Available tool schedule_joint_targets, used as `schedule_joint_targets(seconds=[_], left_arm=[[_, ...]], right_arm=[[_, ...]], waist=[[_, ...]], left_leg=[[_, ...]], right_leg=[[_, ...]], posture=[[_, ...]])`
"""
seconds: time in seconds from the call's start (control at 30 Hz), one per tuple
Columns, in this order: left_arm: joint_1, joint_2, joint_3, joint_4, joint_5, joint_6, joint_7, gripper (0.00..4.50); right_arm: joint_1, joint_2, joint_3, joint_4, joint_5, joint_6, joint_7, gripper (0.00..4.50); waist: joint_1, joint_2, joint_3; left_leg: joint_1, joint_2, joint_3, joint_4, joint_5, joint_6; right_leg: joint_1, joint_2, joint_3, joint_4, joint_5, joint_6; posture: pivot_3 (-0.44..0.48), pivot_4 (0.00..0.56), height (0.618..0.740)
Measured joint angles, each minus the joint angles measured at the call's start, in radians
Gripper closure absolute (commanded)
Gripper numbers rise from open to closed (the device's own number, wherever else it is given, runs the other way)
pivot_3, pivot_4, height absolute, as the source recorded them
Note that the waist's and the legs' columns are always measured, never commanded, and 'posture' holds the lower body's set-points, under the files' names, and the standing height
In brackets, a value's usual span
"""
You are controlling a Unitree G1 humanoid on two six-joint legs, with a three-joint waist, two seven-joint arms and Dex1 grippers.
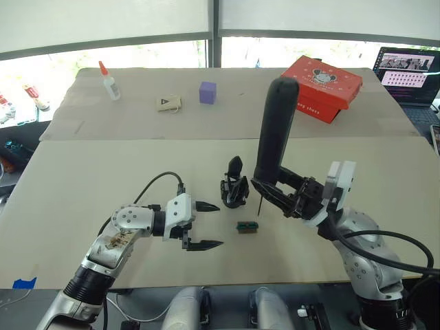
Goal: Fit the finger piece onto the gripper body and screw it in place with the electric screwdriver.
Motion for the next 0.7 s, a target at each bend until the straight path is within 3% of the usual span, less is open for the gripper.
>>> schedule_joint_targets(seconds=[0.3,0.7], left_arm=[[0.009,0.018,0.011,-0.001,-0.04,0.037,-0.042,0.0],[-0.039,0.02,0.009,0.017,-0.053,0.043,-0.099,0.0]], right_arm=[[0.114,0.044,0.014,-0.14,-0.04,0.0,-0.131,2.61],[0.121,0.061,0.058,-0.166,-0.111,-0.002,-0.191,2.61]], waist=[[-0.001,0.0,0.0],[-0.001,0.0,0.0]], left_leg=[[0.0,0.0,0.0,0.0,0.0,0.0],[0.0,0.0,0.0,0.0,0.0,0.0]], right_leg=[[0.0,0.0,0.0,0.0,0.0,0.0],[0.0,0.0,0.0,0.0,0.0,0.0]], posture=[[0.0,0.15,0.74],[0.0,0.15,0.74]])
